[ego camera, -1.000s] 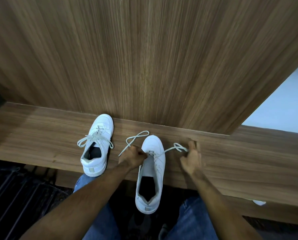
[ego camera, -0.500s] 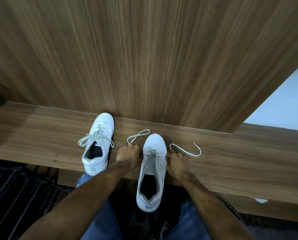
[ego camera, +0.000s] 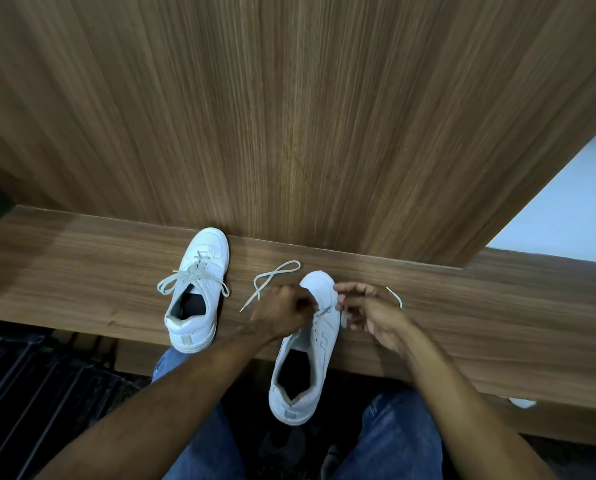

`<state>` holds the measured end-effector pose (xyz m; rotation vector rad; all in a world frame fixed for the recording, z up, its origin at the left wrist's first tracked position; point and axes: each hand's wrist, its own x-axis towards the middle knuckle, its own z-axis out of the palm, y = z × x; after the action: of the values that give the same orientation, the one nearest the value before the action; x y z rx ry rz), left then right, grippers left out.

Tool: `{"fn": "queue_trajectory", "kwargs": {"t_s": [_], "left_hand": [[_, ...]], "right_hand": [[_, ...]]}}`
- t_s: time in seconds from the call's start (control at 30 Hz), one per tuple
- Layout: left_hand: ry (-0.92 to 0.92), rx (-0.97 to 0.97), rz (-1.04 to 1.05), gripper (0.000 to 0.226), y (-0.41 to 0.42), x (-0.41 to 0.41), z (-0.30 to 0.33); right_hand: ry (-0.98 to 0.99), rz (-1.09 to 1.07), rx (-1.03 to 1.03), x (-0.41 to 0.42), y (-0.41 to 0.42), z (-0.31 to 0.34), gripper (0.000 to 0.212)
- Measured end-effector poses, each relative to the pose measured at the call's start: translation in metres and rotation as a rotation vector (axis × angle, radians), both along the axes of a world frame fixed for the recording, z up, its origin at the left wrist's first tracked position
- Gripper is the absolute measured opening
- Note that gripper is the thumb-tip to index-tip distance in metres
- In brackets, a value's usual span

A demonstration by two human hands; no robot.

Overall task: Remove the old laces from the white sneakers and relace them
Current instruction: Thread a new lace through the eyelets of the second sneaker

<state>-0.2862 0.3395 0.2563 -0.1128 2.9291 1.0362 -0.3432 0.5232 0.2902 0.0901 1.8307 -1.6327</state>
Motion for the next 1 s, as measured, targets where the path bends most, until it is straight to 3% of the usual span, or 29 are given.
{"fn": "queue_trajectory", "kwargs": {"t_s": [0.07,0.17,0.27,0.37,0.47,0.6,0.7,0.77,0.83,0.93,1.0], "left_hand": [[0.032,0.186,-0.073,0.017,0.014,-0.002,0.005],[-0.030,0.502,-0.010,0.016,0.034,-0.005,0.016],[-0.079,0.610,-0.028,0.010,0.038,-0.008,0.022],[-0.095,0.687,-0.033,0.018,0.019,-0.009,0.022],[-0.105,0.670,0.037,0.027,-0.012,-0.010,0.016],[-0.121,0.403,0.095,0.027,-0.054,-0.010,0.011],[-0.064,0.311,0.155,0.019,-0.070,-0.010,0.003],[-0.023,0.312,0.126,0.020,-0.066,-0.010,0.004],[-0.023,0.320,0.059,0.021,-0.051,-0.011,0.009],[-0.037,0.297,-0.005,0.020,-0.027,-0.017,0.007],[-0.038,0.277,-0.033,0.016,-0.015,-0.018,0.005]], "right_hand": [[-0.013,-0.062,-0.147,-0.005,-0.007,0.018,0.021],[-0.043,-0.150,-0.225,-0.008,-0.018,0.036,0.016],[-0.073,-0.215,-0.267,-0.014,-0.021,0.042,0.015],[-0.058,-0.306,-0.242,-0.023,-0.011,0.037,0.017],[-0.074,-0.449,-0.183,-0.033,0.010,0.017,0.019],[-0.074,-0.592,-0.012,-0.029,0.032,-0.012,0.023],[0.078,-0.631,0.144,-0.021,0.034,-0.031,0.025],[0.325,-0.456,0.419,-0.018,0.028,-0.044,0.026],[0.526,-0.142,0.598,-0.012,0.018,-0.049,0.025],[0.650,0.260,0.517,0.004,-0.007,-0.040,0.031],[0.742,0.356,0.503,0.010,-0.021,-0.039,0.019]]}}
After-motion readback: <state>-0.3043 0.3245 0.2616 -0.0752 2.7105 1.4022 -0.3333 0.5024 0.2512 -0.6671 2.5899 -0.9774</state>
